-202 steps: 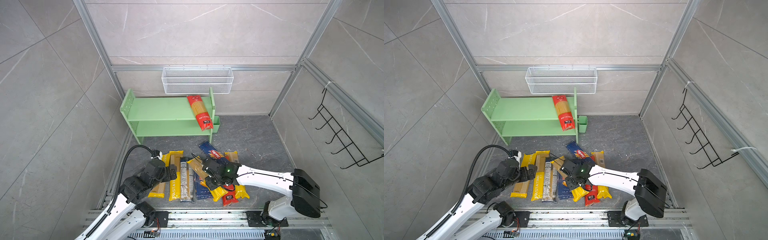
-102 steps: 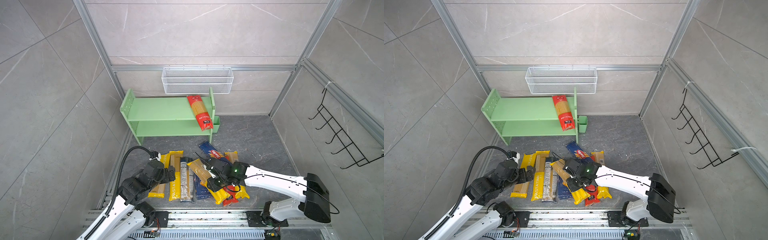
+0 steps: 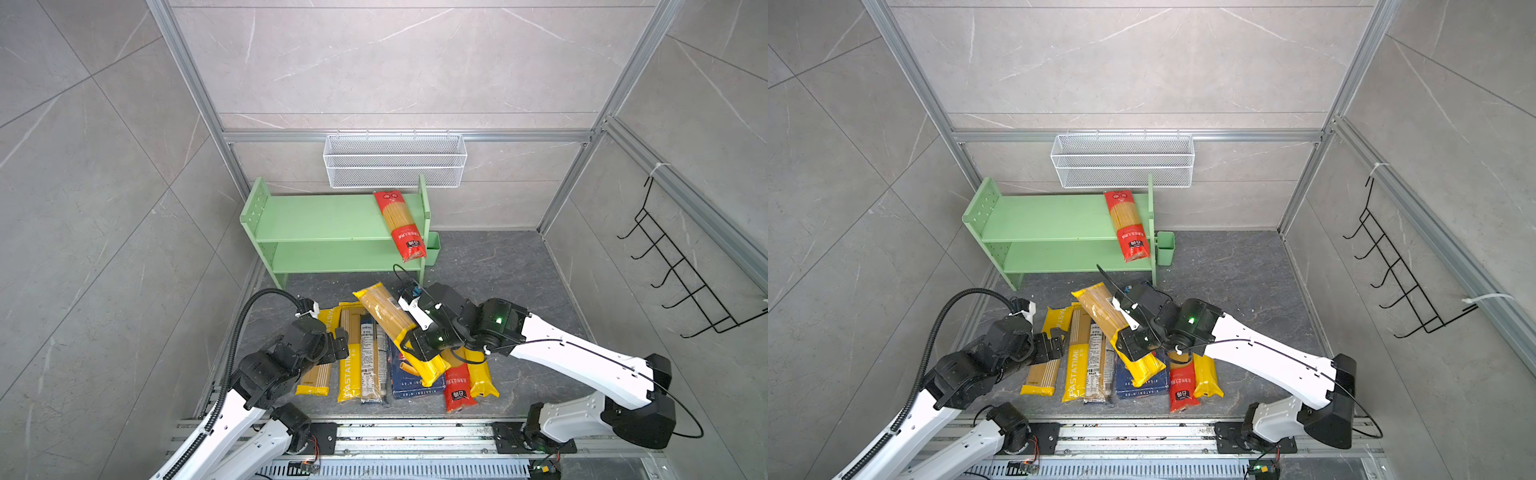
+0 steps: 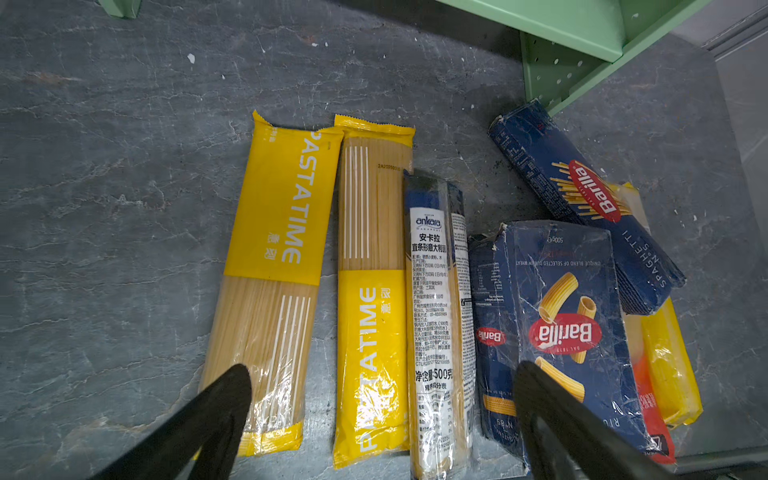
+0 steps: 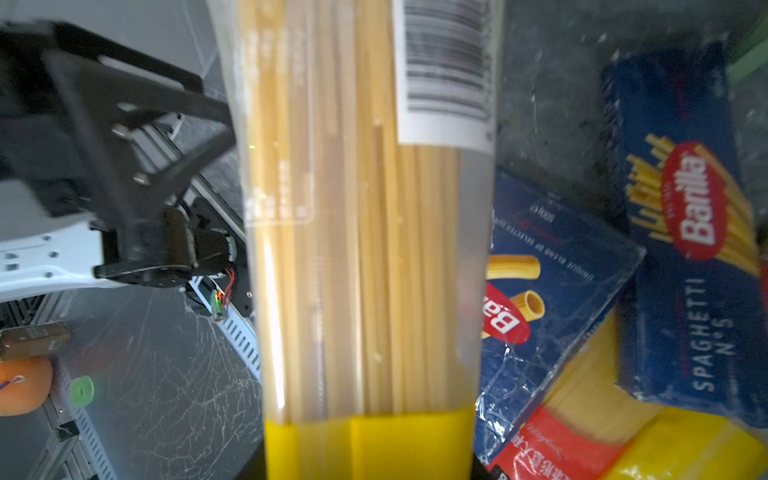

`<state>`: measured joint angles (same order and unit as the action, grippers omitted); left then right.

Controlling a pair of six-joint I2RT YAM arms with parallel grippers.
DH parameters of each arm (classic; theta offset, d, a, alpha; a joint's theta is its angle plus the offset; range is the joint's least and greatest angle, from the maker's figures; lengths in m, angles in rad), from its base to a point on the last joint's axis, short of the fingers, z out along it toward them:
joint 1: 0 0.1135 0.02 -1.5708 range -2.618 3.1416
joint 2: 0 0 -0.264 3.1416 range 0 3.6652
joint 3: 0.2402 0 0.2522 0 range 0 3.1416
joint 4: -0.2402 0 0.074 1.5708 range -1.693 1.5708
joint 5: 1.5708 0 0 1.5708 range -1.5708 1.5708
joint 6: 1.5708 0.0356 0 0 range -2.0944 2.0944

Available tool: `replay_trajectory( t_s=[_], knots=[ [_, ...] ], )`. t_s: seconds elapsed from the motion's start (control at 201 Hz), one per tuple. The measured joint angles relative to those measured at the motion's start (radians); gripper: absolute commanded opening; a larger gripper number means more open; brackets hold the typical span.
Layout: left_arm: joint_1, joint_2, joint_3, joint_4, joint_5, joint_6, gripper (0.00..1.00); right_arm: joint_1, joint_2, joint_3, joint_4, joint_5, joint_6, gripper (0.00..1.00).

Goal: Arrange pasta packages on shelves
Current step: Pick up the pasta bag from the pasta box, then place the pasta bag on the shelf.

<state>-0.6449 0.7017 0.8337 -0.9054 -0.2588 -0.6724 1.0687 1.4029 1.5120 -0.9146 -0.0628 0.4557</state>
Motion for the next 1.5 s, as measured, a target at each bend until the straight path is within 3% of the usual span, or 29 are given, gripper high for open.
replay_trajectory(
  t_s=[0.224, 0.468, 0.737, 0.936, 1.09, 1.503],
  knots=[
    [0.012, 0.063, 0.013, 0.01, -0.001, 0.019, 1.0, 0.0, 0.136, 0.336, -0.095, 0.087, -0.073, 0.0],
    [0.053, 0.15, 0.055, 0.073, 0.031, 0.052, 1.0, -0.019, 0.408, 0.727, -0.188, 0.173, -0.156, 0.0],
    [0.132, 0.242, 0.06, 0.153, 0.113, 0.103, 1.0, -0.129, 0.86, 1.411, -0.284, 0.19, -0.214, 0.0],
    [0.169, 0.257, 0.08, 0.187, 0.154, 0.127, 1.0, -0.231, 0.88, 1.291, -0.178, 0.19, -0.234, 0.0],
    [0.17, 0.259, 0.085, 0.204, 0.167, 0.132, 1.0, -0.25, 0.961, 1.374, -0.156, 0.201, -0.261, 0.0],
    [0.174, 0.302, 0.108, 0.231, 0.232, 0.14, 1.0, -0.264, 0.969, 1.366, 0.034, 0.226, -0.296, 0.0]
  ],
)
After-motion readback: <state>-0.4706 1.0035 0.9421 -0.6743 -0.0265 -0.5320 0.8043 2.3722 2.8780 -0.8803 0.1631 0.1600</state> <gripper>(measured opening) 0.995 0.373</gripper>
